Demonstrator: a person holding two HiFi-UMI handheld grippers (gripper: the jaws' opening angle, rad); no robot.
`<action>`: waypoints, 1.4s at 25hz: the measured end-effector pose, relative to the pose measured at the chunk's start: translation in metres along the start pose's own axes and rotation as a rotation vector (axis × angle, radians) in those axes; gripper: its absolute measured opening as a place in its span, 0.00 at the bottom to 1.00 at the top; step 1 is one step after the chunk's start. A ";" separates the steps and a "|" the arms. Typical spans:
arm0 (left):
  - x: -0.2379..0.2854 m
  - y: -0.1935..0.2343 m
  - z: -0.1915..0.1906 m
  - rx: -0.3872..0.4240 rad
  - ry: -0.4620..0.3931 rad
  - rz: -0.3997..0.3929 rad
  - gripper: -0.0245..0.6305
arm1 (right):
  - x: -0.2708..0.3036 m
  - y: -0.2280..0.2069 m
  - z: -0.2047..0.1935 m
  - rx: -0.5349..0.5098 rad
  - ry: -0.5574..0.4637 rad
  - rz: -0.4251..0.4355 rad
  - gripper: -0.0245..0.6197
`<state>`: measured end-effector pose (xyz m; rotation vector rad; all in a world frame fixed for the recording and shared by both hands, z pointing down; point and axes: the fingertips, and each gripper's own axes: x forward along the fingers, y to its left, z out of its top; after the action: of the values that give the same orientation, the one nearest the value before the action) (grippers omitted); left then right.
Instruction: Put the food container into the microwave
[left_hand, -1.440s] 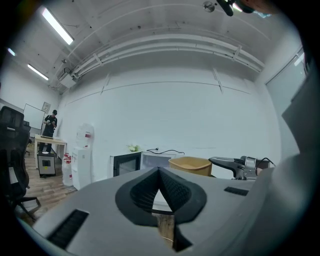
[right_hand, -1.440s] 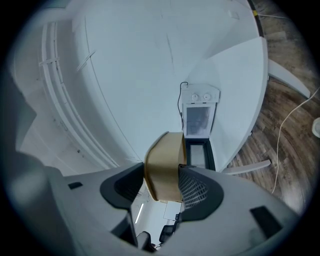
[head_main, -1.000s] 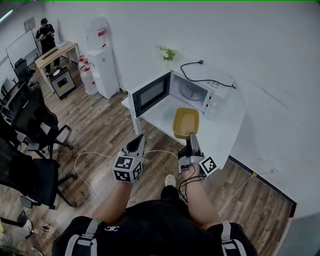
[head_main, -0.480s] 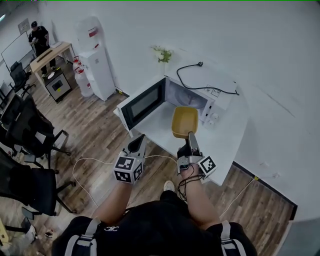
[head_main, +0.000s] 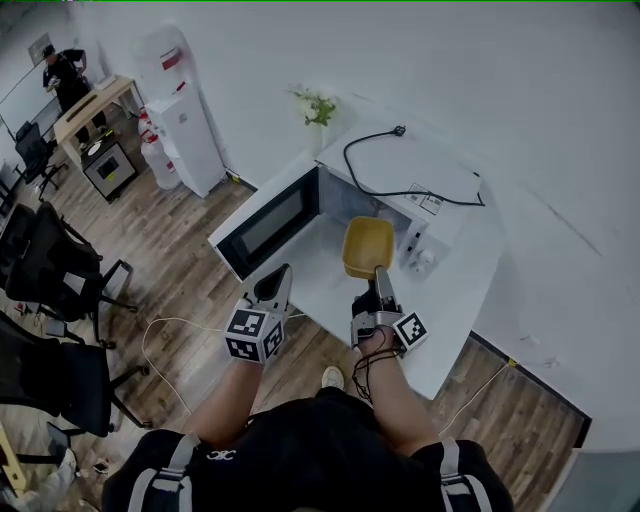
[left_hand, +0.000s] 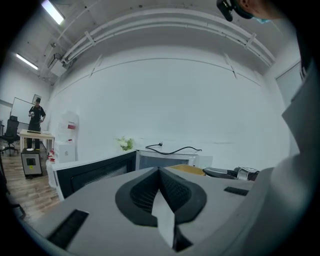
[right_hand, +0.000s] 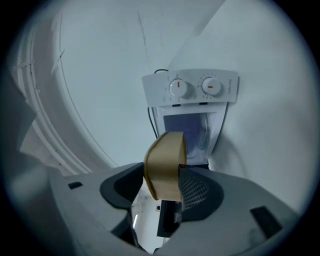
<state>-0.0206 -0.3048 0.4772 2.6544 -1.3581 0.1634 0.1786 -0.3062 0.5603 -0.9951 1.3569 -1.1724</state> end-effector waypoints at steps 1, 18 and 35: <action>0.012 0.000 0.001 0.002 0.006 -0.003 0.04 | 0.008 -0.005 0.007 0.005 -0.004 -0.004 0.39; 0.139 0.022 0.002 0.008 0.054 -0.092 0.04 | 0.106 -0.063 0.058 0.029 -0.060 -0.043 0.39; 0.212 0.081 0.021 0.041 0.054 -0.269 0.04 | 0.205 -0.113 0.075 -0.038 -0.209 -0.117 0.38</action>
<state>0.0378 -0.5243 0.4988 2.8101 -0.9793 0.2294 0.2243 -0.5354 0.6352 -1.2028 1.1720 -1.0982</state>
